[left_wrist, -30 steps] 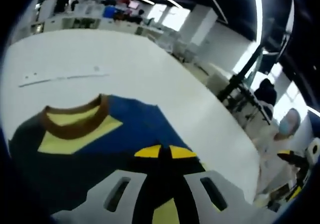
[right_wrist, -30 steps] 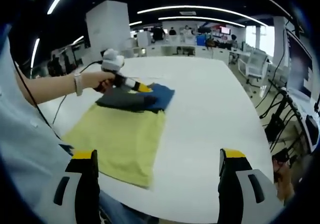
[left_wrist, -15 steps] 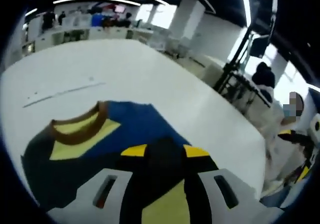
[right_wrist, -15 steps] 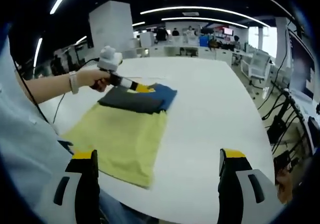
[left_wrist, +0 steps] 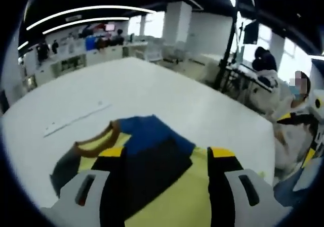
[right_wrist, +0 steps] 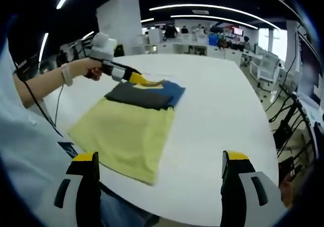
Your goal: Fold the garment on the visible template until the final outline fits inside the template.
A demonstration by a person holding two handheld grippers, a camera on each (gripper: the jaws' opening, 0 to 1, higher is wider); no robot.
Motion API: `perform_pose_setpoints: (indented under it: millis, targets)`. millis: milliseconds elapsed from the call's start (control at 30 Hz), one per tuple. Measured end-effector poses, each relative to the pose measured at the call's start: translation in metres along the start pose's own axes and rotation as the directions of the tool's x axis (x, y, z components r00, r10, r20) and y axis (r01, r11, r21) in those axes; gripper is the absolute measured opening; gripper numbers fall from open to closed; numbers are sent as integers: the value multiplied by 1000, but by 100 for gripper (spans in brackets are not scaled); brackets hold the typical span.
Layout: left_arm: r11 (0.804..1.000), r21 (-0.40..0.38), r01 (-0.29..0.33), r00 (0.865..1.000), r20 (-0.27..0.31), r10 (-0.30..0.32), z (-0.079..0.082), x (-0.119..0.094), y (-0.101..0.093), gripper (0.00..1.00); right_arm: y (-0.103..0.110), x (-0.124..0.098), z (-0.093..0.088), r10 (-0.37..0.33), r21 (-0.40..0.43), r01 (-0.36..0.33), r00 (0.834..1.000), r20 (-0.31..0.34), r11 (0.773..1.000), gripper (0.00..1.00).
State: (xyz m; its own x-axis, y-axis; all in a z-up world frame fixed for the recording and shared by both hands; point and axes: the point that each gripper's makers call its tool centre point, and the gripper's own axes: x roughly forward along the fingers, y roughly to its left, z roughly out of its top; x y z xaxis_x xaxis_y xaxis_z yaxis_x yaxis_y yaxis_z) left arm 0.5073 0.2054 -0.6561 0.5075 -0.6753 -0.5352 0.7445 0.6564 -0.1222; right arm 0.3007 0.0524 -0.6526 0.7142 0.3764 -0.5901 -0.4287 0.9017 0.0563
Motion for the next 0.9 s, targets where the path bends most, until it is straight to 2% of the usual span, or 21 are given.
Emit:
perform_pose_setpoints:
  millis: [67,100,133,200,400,533,600,733,900]
  targets:
    - [999,40,-3,1000,6,2,1,-5,-1,68,2,2,-1,9,-7,-9,1000,-5,1000,100]
    - [996,88,10,1000,-1,-10,1,-10,-4,70,3,3,-1,14,-11,-14,1000,-8,1000,100]
    - [996,89,18,1000,-18,-16,-1,-14,-7,73,3,3,-1,16,-12,-16,1000,-9,1000,100]
    - [993,112,34,999,-17,-33,0,-21,-10,80,5,5,-1,25,-15,-25,1000,-11,1000,100]
    - [990,135,28,999,-22,-25,0,-41,-10,91,8,11,5,54,-35,-54,998,-15,998,100]
    - [987,155,30,999,-47,-23,-7,-51,-13,99,13,14,8,78,-49,-79,997,-16,996,100]
    - [985,171,28,998,-56,-19,-12,-58,-15,99,15,16,9,85,-55,-87,996,-21,995,100]
    - [988,149,28,998,-54,-20,-19,-71,-18,99,20,18,11,102,-68,-104,994,-29,992,100]
    - [994,112,-1,998,-55,7,-32,-91,-16,99,25,21,13,112,-76,-115,993,-35,990,100]
